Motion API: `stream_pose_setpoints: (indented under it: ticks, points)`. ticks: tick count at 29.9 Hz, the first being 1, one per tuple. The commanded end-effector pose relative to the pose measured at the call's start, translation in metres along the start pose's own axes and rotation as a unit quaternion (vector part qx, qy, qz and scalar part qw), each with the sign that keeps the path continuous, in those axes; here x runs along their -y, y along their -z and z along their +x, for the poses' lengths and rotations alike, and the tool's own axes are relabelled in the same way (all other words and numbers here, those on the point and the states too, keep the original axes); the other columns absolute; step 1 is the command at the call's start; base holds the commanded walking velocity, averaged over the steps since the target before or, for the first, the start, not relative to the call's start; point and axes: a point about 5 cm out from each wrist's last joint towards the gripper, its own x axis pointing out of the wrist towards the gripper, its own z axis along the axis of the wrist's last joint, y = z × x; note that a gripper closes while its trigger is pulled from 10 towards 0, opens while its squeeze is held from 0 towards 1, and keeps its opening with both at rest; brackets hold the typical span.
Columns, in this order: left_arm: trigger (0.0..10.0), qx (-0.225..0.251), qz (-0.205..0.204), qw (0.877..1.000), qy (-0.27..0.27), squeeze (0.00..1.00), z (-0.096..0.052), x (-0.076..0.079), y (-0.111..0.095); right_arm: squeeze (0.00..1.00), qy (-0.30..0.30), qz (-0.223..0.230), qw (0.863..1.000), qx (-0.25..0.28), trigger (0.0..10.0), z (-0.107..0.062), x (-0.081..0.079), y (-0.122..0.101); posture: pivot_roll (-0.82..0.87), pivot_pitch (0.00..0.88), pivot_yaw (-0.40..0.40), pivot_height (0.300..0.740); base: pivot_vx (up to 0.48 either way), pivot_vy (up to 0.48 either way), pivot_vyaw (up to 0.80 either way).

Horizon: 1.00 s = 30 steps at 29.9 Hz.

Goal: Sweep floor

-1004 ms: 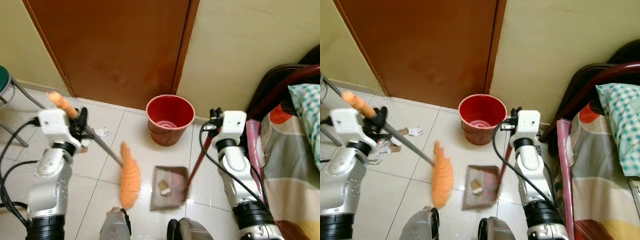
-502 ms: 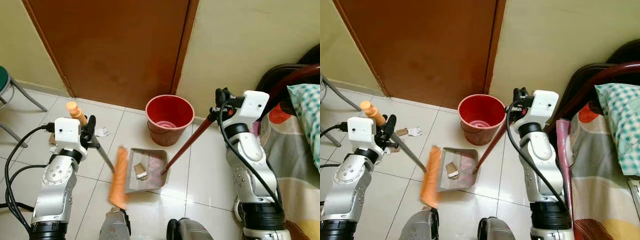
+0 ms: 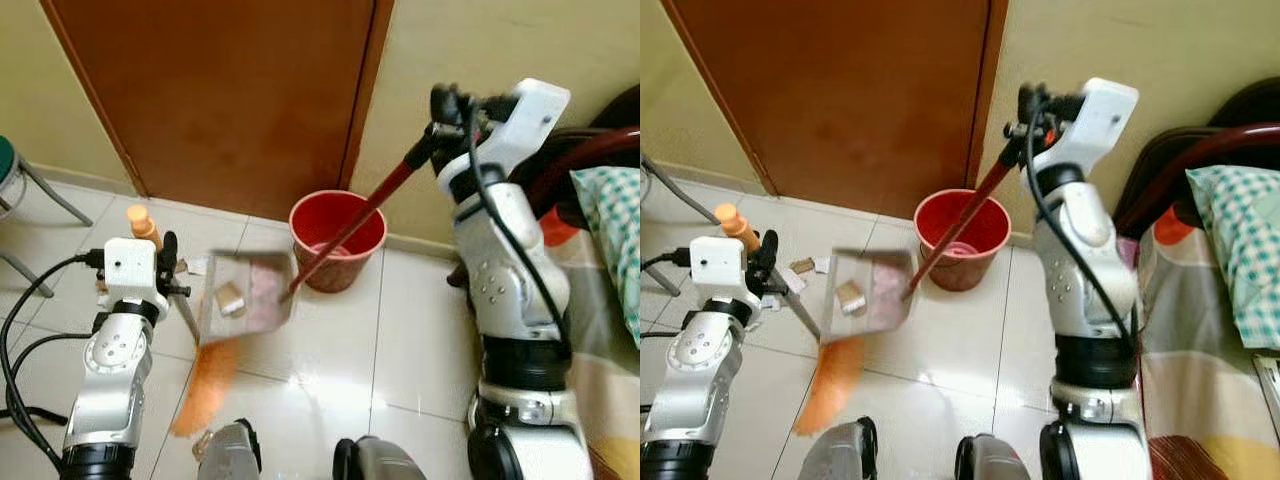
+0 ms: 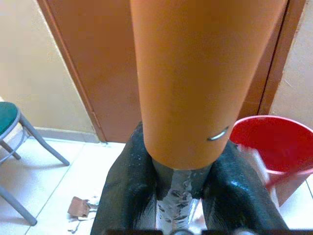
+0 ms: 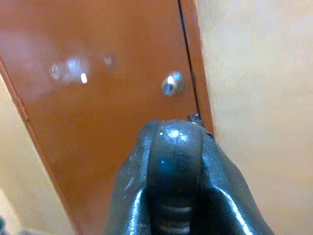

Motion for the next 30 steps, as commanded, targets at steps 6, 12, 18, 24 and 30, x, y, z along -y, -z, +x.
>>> stream_pose_setpoints:
  ticks: [6,12,18,24,30]
  points:
    - [10.0,-0.006,0.007,1.000,0.005,0.00,0.002,0.006,0.003,0.00,-0.021,-0.080,0.991,0.109,10.0,0.024,-0.003,-0.047,0.02,0.080,-0.042,0.740,0.000,0.000,0.00]
    - [10.0,-0.005,0.002,1.000,0.011,0.00,0.003,0.011,0.004,0.00,-0.056,-0.165,0.972,0.160,10.0,0.037,-0.019,-0.057,0.02,0.078,-0.043,0.740,0.000,0.000,0.00]
    - [10.0,-0.003,0.000,1.000,0.013,0.00,0.004,0.013,0.003,0.00,-0.117,-0.290,0.932,0.185,10.0,0.034,-0.047,-0.032,0.03,0.078,-0.045,0.740,0.000,0.000,0.00]
    - [10.0,-0.002,0.000,1.000,0.011,0.00,0.004,0.013,0.003,0.00,-0.214,-0.355,0.893,0.176,10.0,0.017,-0.069,0.009,0.04,0.078,-0.047,0.740,0.000,0.000,0.00]
    - [10.0,-0.003,-0.001,1.000,0.013,0.00,0.004,0.014,0.004,0.00,-0.257,-0.390,0.864,0.186,10.0,0.003,-0.077,0.025,0.03,0.085,-0.047,0.740,0.000,0.000,0.00]
